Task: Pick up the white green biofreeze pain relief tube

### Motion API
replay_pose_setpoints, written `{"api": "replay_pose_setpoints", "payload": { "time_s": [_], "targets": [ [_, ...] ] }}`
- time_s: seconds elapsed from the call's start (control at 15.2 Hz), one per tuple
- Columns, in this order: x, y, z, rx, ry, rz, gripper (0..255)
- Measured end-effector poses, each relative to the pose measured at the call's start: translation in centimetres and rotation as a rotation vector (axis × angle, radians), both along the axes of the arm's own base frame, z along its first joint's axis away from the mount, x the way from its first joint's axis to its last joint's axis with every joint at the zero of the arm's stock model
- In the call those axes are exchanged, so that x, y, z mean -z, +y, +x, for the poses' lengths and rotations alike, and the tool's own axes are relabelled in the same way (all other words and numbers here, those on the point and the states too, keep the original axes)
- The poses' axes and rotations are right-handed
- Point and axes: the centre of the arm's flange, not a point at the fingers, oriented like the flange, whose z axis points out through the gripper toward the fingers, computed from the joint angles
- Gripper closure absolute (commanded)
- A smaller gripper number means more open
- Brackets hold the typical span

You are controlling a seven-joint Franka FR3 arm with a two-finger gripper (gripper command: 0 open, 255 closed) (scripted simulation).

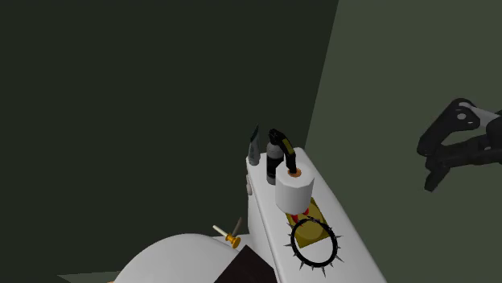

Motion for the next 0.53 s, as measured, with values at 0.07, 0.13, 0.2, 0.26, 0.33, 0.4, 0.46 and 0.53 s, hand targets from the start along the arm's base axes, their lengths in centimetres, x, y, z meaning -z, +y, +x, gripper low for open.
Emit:
{"api": "replay_pose_setpoints", "payload": {
  "time_s": [0.07, 0.13, 0.2, 0.26, 0.33, 0.4, 0.46, 0.53],
  "targets": [
    [0.0, 0.0, 0.0, 0.0, 0.0, 0.0, 0],
    [0.2, 0.5, 0.2, -0.001, 0.0, 0.0, 0],
    [0.5, 1.6, 0.6, -0.003, -0.001, -0.001, 0],
    [0.9, 2.5, 0.9, -0.004, -0.002, -0.001, 0],
    [1.6, 3.5, 1.5, -0.005, -0.001, -0.001, 0],
    [1.8, 4.4, 2.0, -0.007, -0.002, -0.001, 0],
    [2.2, 5.7, 2.6, -0.008, -0.003, -0.002, 0],
    [2.7, 6.7, 3.1, -0.01, -0.004, -0.002, 0]
  ]
}}
